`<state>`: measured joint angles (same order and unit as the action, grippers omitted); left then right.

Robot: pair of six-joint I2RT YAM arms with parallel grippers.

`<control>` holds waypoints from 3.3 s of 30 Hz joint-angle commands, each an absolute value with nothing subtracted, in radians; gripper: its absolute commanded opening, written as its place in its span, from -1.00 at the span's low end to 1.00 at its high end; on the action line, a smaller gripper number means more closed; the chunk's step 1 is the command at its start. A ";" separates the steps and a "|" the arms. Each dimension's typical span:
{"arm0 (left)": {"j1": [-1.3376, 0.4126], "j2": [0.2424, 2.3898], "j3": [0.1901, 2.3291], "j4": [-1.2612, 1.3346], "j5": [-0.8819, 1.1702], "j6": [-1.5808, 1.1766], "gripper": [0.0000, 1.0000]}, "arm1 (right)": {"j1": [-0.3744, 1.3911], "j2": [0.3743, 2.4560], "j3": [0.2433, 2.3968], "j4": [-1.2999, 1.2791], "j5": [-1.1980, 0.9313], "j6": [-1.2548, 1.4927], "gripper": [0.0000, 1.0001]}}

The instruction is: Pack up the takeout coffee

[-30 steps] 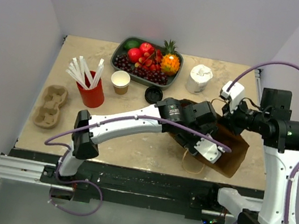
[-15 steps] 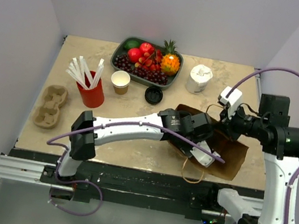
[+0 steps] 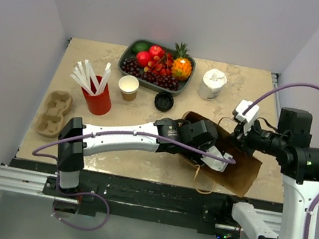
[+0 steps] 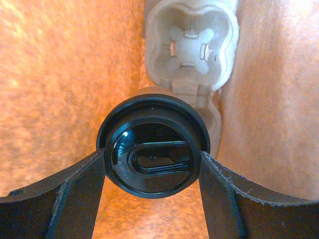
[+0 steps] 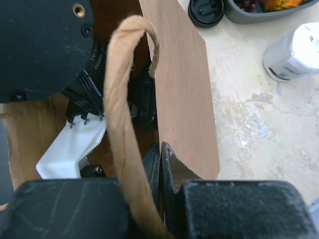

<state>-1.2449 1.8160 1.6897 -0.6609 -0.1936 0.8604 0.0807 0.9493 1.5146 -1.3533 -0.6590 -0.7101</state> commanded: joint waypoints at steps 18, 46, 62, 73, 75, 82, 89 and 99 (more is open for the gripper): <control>-1.210 1.858 1.704 -0.721 -0.192 0.762 -1.00 | 0.110 1.023 1.483 -1.304 -0.723 -0.652 -1.00; -1.184 1.658 1.353 -0.399 -0.245 0.890 -1.00 | 0.120 1.009 1.530 -1.397 -0.752 -0.756 -0.23; -1.186 1.605 1.256 -0.333 -0.284 0.802 -1.00 | 0.163 0.899 1.474 -1.399 -0.822 -0.785 -0.99; -1.174 1.583 1.210 -0.340 -0.292 0.701 -1.00 | 0.163 0.841 1.405 -1.384 -0.908 -0.831 -1.00; -1.166 1.591 1.212 -0.351 -0.284 0.686 -1.00 | 0.161 0.842 1.394 -1.376 -0.913 -0.842 -1.00; -1.111 1.628 1.250 -0.416 -0.213 0.631 -1.00 | 0.163 0.874 1.381 -1.350 -0.922 -0.847 -1.00; -1.100 1.649 1.236 -0.344 -0.222 0.684 -1.00 | 0.163 0.884 1.382 -1.351 -0.931 -0.887 -1.00; -1.080 1.684 1.262 -0.272 -0.203 0.718 -1.00 | 0.166 0.908 1.396 -1.364 -0.907 -0.905 -1.00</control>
<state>-1.1137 1.6756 1.2236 -0.3042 -0.2119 0.7265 0.1570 0.9142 1.3777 -1.3357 -0.8303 -0.8848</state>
